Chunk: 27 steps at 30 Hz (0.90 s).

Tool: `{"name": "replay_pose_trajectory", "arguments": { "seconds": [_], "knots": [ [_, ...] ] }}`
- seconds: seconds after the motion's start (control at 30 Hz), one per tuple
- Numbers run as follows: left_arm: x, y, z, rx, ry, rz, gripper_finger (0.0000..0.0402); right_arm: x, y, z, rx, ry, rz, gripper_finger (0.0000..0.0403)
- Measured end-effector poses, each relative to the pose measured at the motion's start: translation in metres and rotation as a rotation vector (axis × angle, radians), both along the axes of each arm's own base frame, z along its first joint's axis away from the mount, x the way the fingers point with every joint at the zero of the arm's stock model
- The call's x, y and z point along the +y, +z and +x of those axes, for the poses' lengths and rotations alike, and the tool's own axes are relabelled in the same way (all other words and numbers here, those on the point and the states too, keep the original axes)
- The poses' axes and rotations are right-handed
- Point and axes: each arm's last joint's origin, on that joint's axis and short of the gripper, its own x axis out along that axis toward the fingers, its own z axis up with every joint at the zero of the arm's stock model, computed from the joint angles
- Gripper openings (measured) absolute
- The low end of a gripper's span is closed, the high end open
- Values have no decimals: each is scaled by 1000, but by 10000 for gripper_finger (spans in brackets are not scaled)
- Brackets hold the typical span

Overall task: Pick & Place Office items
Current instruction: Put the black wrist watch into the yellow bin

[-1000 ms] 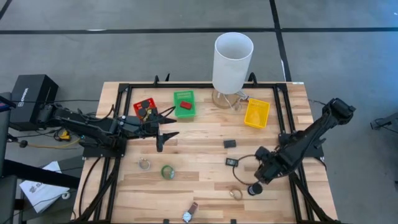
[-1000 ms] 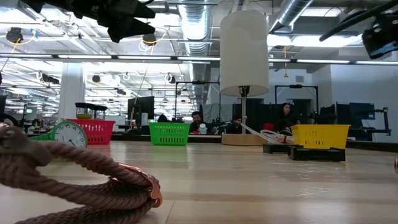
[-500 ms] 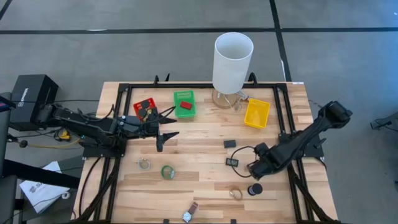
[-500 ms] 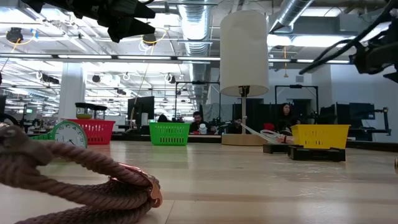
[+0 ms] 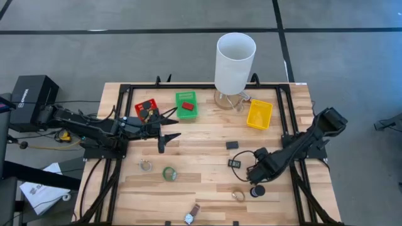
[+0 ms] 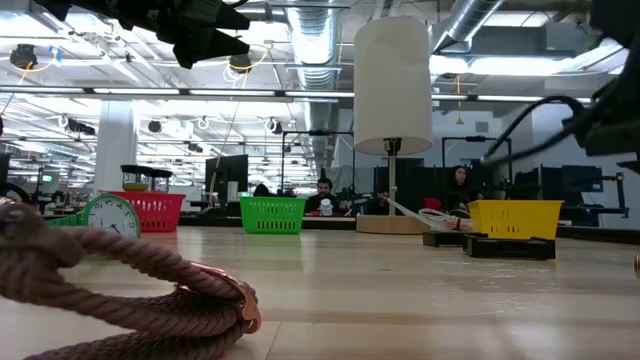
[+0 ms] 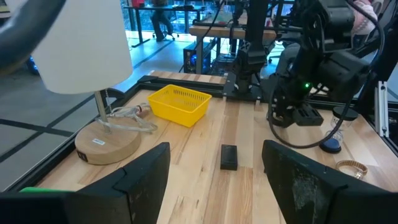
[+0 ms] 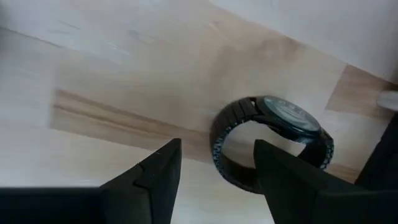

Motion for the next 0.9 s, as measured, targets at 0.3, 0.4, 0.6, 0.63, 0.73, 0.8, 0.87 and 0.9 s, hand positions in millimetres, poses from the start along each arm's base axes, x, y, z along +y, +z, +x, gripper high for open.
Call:
{"name": "replay_pose_trajectory", "arguments": {
  "seconds": [0.3,0.4,0.6,0.63,0.73,0.8,0.87,0.9],
  "knots": [
    [0,0,0,0,0,0,250,-6,-18,-9,-23,-20,19,193],
    [0,0,0,0,0,0,250,-9,-18,-13,-22,-35,14,193],
    [0,0,0,0,0,0,250,-11,-19,-15,-42,-19,28,189],
    [0,0,0,0,0,0,250,-11,-19,-15,-43,-14,30,184],
    [0,0,0,0,0,0,250,-11,-19,-15,-50,-3,23,160],
    [0,0,0,0,0,0,250,-11,-20,-14,-59,34,14,135],
    [0,0,0,0,0,0,250,-11,-20,-14,-65,55,14,109],
    [0,0,0,0,0,0,250,-11,-20,-13,-66,55,13,95]
  ]
}}
